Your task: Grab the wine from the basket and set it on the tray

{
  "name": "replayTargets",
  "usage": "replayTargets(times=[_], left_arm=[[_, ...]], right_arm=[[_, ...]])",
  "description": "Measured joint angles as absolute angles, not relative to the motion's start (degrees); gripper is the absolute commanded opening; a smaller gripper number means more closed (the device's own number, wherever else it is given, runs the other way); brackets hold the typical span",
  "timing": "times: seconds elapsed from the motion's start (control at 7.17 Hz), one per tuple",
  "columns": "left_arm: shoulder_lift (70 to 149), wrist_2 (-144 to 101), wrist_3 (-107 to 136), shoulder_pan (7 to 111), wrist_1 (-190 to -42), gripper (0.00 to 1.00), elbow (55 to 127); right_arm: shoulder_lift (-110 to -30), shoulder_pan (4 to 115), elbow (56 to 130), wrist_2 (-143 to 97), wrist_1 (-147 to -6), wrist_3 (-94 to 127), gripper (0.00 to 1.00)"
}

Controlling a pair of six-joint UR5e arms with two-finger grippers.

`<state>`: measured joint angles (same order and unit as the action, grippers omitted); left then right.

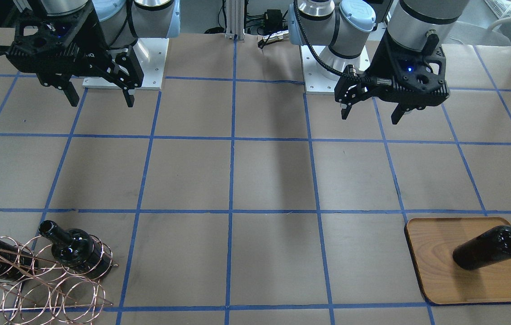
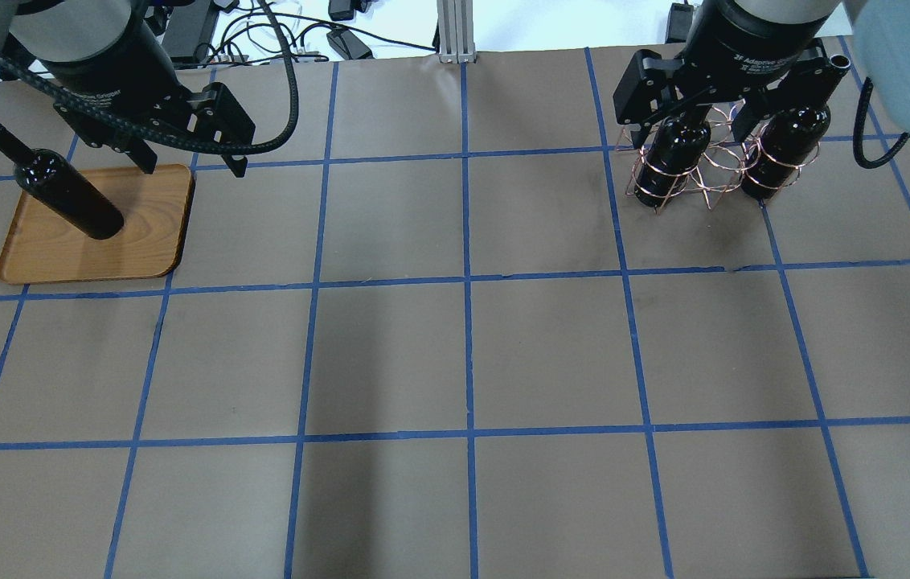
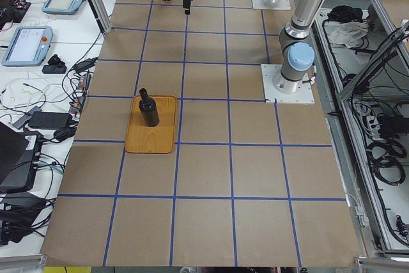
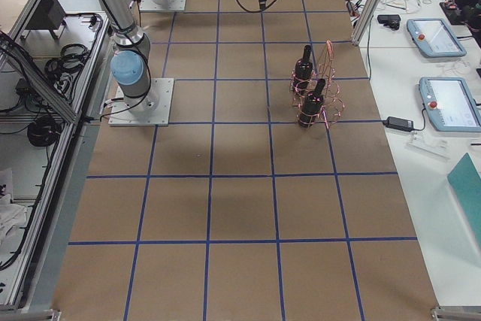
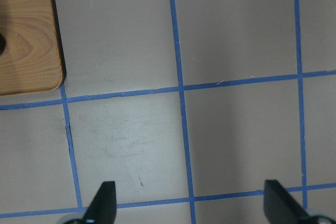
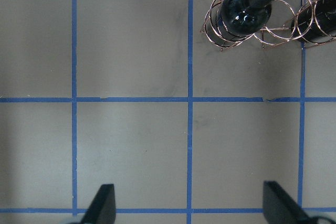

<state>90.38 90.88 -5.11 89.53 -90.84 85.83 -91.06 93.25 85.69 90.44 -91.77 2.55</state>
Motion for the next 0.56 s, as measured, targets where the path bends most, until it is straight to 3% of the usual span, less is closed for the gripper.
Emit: replayTargets(times=[0.56], left_arm=[[90.21,91.23,-4.52,89.63,-90.86,1.0,86.12]], right_arm=[[-91.06,93.25,85.69,90.44,-91.76,2.55,1.0]])
